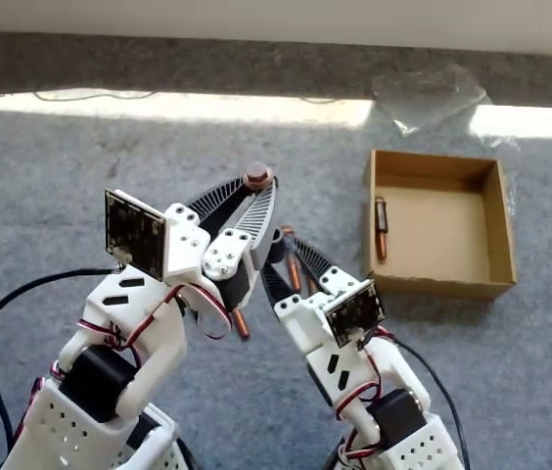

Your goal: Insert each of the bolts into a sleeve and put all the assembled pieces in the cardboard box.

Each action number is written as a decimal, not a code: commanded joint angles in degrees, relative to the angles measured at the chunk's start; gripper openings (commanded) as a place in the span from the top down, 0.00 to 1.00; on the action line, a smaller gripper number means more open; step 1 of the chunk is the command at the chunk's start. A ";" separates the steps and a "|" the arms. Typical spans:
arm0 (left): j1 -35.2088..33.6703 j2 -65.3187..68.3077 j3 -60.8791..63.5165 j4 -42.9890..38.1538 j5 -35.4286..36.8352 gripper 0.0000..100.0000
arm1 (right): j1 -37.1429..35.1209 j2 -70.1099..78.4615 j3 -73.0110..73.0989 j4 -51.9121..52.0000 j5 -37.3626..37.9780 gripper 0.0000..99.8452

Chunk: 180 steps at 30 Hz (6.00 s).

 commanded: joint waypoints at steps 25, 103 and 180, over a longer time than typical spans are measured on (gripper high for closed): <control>0.48 0.22 5.49 -6.24 -2.02 0.99 | 0.48 -0.57 8.40 -2.77 3.60 1.00; -25.80 -26.86 19.47 3.60 -2.29 0.98 | 7.08 -0.57 8.40 0.57 3.69 1.00; -34.07 -31.78 30.20 20.40 -7.03 0.99 | 38.99 81.63 -64.75 23.08 4.04 1.00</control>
